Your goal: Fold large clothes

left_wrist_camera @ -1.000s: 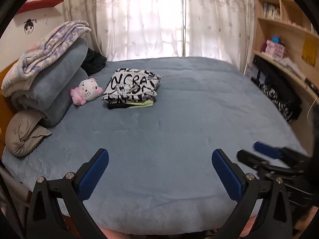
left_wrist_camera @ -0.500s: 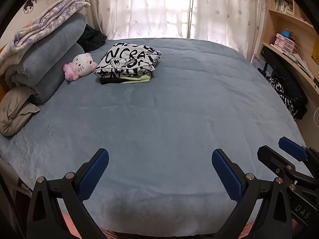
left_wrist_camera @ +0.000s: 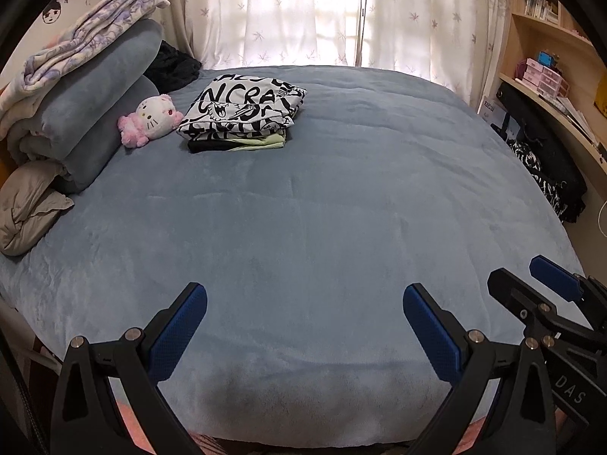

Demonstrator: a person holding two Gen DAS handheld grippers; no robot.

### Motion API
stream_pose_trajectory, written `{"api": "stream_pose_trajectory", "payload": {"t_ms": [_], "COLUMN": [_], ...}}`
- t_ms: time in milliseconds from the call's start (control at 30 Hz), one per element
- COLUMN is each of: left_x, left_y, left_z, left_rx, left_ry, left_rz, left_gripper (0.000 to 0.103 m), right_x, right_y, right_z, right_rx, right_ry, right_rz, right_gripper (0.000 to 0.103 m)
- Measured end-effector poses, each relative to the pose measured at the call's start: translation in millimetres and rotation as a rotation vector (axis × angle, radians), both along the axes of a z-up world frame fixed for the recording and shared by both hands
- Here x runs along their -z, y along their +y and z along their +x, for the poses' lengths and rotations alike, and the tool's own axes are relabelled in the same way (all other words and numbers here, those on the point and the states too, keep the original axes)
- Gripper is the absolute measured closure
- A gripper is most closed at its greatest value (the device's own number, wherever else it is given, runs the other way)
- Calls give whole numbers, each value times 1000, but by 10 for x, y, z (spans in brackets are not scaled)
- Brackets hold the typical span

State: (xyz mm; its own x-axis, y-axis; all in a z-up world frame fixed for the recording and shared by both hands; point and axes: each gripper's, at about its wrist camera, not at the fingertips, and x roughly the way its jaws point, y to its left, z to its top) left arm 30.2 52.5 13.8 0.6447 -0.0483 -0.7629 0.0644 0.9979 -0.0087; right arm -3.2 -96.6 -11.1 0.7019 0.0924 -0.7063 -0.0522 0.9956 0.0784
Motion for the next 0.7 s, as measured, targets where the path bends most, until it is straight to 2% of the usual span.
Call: {"api": "stream_pose_trajectory", "payload": {"t_ms": [700], "left_x": [48], "left_y": [23], "left_z": [6], "left_rx": [-8], "left_ry": [18], "left_rz": [12], "left_gripper": [1], "right_x": [51], "right_y": [51], "right_z": [0], "right_rx": [6], "right_ry": [9], "right_rz": [-26], "right_gripper": [38]}}
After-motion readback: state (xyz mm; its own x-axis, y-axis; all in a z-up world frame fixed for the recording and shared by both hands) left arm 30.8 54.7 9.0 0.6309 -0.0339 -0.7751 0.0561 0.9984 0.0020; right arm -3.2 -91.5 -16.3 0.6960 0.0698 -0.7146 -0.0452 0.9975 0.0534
